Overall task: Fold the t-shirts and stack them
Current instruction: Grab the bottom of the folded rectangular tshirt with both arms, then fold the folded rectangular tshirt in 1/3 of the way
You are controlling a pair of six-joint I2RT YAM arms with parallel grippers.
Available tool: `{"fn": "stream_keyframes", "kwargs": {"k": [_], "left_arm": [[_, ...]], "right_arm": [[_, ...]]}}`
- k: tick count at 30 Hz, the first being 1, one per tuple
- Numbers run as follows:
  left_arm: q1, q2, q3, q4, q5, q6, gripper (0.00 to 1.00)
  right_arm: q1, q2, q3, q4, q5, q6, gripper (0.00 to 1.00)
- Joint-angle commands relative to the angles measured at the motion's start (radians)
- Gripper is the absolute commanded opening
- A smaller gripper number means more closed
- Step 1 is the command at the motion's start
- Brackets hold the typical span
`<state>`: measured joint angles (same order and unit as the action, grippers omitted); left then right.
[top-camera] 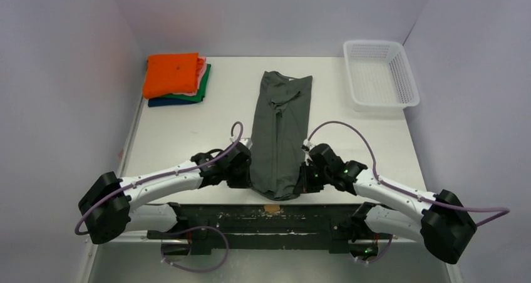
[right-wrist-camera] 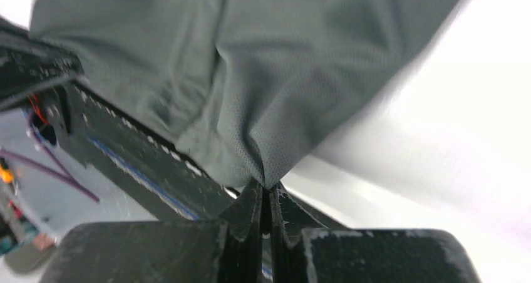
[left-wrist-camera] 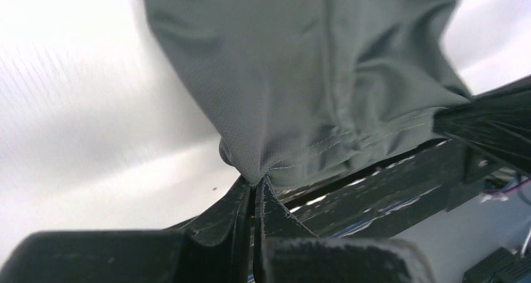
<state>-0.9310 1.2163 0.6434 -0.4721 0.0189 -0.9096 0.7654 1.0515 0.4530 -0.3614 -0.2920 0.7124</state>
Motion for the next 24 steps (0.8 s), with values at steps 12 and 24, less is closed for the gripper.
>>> {"fn": "stream_keyframes", "kwargs": {"k": [12,24], "left_arm": [[0.235,0.228,0.461,0.004,-0.095,0.201,0.0],[0.389,0.532,0.737,-0.006,0.011,0.297,0.0]], "right_arm": [[-0.172,0.185,0.349,0.141,0.388,-0.026,0.0],[-0.259,0.435,0.554,0.198,0.476,-0.083,0.0]]}}
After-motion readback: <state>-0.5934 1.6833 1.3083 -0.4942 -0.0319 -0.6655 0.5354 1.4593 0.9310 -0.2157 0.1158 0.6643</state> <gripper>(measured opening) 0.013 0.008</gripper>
